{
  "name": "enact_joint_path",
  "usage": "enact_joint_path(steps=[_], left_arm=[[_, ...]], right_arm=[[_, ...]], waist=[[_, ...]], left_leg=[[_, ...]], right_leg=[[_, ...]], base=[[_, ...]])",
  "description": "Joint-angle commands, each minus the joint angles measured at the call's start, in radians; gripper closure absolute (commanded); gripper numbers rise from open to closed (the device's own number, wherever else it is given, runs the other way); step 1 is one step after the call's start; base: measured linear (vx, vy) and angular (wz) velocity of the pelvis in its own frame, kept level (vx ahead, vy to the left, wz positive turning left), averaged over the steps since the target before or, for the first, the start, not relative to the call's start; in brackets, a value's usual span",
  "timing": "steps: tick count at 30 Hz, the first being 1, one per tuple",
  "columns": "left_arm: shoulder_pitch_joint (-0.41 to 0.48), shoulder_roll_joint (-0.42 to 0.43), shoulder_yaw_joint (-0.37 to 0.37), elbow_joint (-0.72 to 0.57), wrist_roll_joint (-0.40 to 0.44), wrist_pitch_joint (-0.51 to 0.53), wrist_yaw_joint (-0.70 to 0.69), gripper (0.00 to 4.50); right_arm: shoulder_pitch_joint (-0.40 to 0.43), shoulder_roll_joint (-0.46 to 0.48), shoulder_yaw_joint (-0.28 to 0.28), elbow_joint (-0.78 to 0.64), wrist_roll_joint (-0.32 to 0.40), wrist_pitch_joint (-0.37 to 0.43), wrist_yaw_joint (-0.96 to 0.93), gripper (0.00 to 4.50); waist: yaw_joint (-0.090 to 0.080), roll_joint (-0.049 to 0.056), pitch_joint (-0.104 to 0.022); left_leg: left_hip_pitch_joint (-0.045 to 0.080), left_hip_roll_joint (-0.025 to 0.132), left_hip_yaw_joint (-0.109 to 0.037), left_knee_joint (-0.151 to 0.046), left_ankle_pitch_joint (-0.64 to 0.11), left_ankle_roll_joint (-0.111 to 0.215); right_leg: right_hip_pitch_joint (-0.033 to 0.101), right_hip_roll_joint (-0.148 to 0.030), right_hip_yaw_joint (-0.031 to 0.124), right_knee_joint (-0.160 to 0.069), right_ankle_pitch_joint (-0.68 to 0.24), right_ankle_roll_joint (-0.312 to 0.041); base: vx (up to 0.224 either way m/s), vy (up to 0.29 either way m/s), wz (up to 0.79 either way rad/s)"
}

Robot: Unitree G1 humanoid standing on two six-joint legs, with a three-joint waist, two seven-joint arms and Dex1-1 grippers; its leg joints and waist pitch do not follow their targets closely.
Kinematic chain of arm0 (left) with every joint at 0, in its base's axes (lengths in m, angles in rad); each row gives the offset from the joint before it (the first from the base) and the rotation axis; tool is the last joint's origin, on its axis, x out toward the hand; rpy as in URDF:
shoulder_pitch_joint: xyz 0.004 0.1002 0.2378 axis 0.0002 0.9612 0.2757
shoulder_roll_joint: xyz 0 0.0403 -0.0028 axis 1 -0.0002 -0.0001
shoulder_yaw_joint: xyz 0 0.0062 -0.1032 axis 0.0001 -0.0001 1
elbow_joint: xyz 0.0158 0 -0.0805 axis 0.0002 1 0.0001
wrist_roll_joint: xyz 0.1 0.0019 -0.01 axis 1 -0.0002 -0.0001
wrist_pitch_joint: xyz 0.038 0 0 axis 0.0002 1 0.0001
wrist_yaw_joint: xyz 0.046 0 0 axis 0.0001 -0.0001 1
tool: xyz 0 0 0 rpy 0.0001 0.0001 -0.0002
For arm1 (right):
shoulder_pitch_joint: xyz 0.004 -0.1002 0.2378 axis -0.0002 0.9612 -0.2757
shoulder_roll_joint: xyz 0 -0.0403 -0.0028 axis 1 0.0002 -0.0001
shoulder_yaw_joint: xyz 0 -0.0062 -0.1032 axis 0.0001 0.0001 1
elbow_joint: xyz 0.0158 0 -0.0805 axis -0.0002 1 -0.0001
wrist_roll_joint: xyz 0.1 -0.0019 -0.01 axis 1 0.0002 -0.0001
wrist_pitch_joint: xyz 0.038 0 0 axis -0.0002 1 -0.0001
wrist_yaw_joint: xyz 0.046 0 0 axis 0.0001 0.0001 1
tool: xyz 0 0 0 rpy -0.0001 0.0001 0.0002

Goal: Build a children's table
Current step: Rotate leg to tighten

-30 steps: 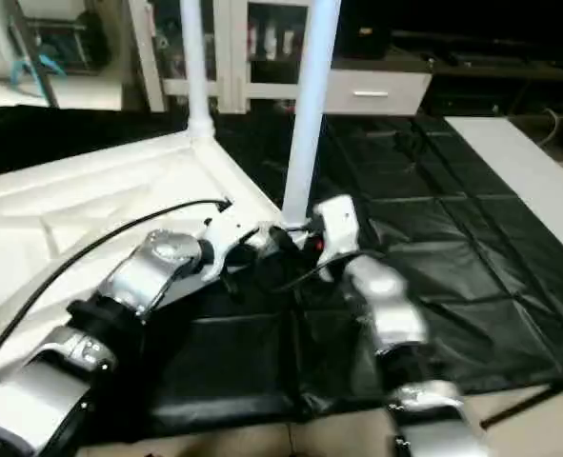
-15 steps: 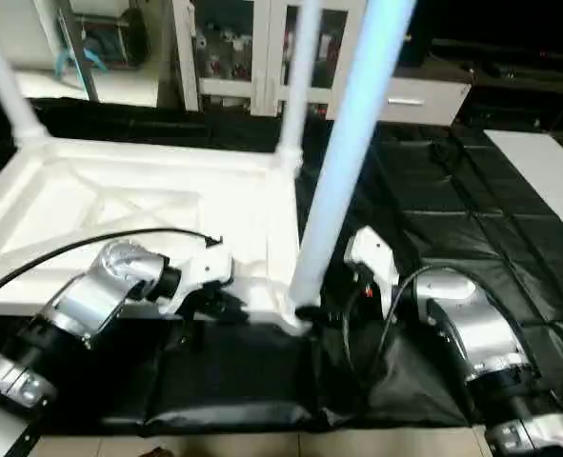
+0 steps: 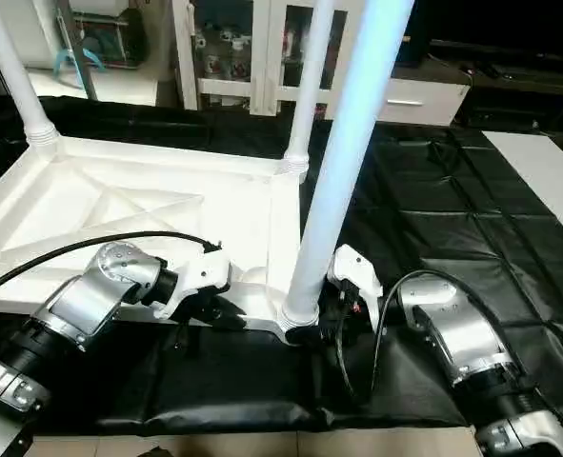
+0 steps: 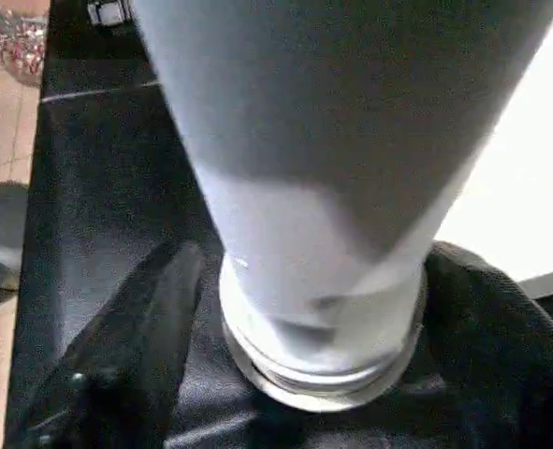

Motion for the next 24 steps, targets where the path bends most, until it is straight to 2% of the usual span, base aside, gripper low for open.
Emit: enact_joint_path(steps=[1,8,11,13,14,16,18,19,20,21,22,23,24], left_arm=[[0.010,-0.011,-0.032,-0.010,-0.001,0.003,-0.013,4.50],[0.007,-0.019,-0.031,-0.002,0.003,0.008,-0.002,4.50],[-0.002,-0.038,-0.022,0.016,0.009,0.022,0.034,4.50],[-0.021,-0.077,0.002,0.045,0.013,0.049,0.106,4.50],[-0.031,-0.098,0.015,0.059,0.014,0.062,0.144,4.50],[-0.047,-0.128,0.032,0.080,0.015,0.076,0.194,4.50],[-0.071,-0.169,0.051,0.110,0.018,0.090,0.259,4.50],[-0.109,-0.228,0.077,0.163,0.028,0.120,0.367,4.50],[-0.111,-0.232,0.080,0.167,0.029,0.122,0.375,4.50],[-0.135,-0.271,0.105,0.206,0.034,0.151,0.460,4.50],[-0.145,-0.286,0.112,0.224,0.042,0.157,0.492,4.50],[-0.160,-0.307,0.123,0.252,0.053,0.152,0.547,4.50],[-0.160,-0.307,0.123,0.252,0.053,0.152,0.547,4.50]], right_arm=[[-0.015,0.005,0.008,-0.001,-0.005,-0.009,0.011,1.14],[-0.010,0.015,0.003,0.009,-0.012,-0.021,0.000,1.68],[-0.025,0.053,-0.010,0.071,-0.052,-0.037,-0.102,1.77],[-0.049,0.095,-0.015,0.155,-0.104,-0.028,-0.240,1.80],[-0.059,0.116,-0.021,0.187,-0.118,-0.015,-0.298,1.82],[-0.068,0.145,-0.033,0.221,-0.125,0.001,-0.365,1.83],[-0.078,0.189,-0.047,0.253,-0.132,0.021,-0.454,1.83],[-0.100,0.264,-0.076,0.308,-0.143,0.031,-0.592,1.83],[-0.102,0.269,-0.079,0.312,-0.144,0.031,-0.602,1.83],[-0.121,0.317,-0.103,0.358,-0.147,0.035,-0.703,1.84],[-0.133,0.338,-0.108,0.386,-0.153,0.029,-0.747,1.84],[-0.153,0.372,-0.117,0.431,-0.164,0.023,-0.832,1.84],[-0.153,0.372,-0.117,0.431,-0.164,0.023,-0.832,1.84]], waist=[[-0.002,-0.007,-0.055],[-0.003,-0.009,-0.055],[-0.006,-0.008,-0.053],[-0.016,-0.008,-0.049],[-0.020,-0.008,-0.049],[-0.036,-0.009,-0.046],[-0.046,-0.012,-0.047],[-0.055,-0.009,-0.044],[-0.057,-0.010,-0.044],[-0.067,-0.008,-0.045],[-0.072,-0.009,-0.047],[-0.075,-0.009,-0.047],[-0.078,-0.003,-0.047]], left_leg=[[0.010,0.023,0.002,-0.072,-0.260,0.035],[0.010,0.022,0.003,-0.070,-0.244,0.042],[0.009,0.021,0.003,-0.071,-0.270,0.034],[0.010,0.019,-0.003,-0.076,-0.321,0.007],[0.009,0.018,-0.004,-0.076,-0.334,0.000],[0.011,0.015,-0.013,-0.076,-0.398,-0.019],[0.010,0.014,-0.019,-0.076,-0.415,-0.021],[0.009,0.011,-0.018,-0.075,-0.439,-0.018],[0.015,0.010,-0.018,-0.072,-0.449,-0.021],[0.015,0.007,-0.021,-0.069,-0.462,-0.026],[0.010,0.007,-0.027,-0.070,-0.460,-0.029],[0.007,0.007,-0.026,-0.070,-0.460,-0.026],[0.009,0.007,-0.027,-0.071,-0.463,-0.024]], right_leg=[[0.046,-0.042,0.030,-0.058,-0.325,-0.184],[0.047,-0.040,0.030,-0.055,-0.298,-0.194],[0.044,-0.041,0.029,-0.061,-0.343,-0.184],[0.042,-0.041,0.025,-0.071,-0.433,-0.155],[0.042,-0.041,0.024,-0.072,-0.453,-0.149],[0.039,-0.044,0.016,-0.085,-0.556,-0.112],[0.038,-0.043,0.012,-0.087,-0.557,-0.107],[0.033,-0.040,0.009,-0.093,-0.589,-0.097],[0.028,-0.040,0.007,-0.098,-0.610,-0.091],[0.028,-0.041,0.004,-0.101,-0.623,-0.088],[0.037,-0.043,-0.004,-0.103,-0.635,-0.077],[0.037,-0.044,-0.004,-0.103,-0.639,-0.074],[0.035,-0.044,-0.007,-0.109,-0.637,-0.071]], base=[[0.000,0.000,0.00],[0.000,0.000,0.00],[0.000,0.000,0.00],[0.000,0.000,0.00],[0.000,0.000,0.00],[0.000,0.000,0.00],[0.000,0.000,0.00],[0.000,0.000,0.00],[0.000,0.000,0.00],[0.000,0.000,0.00],[0.000,0.000,0.00],[0.000,0.000,0.00],[0.000,0.000,0.00]])
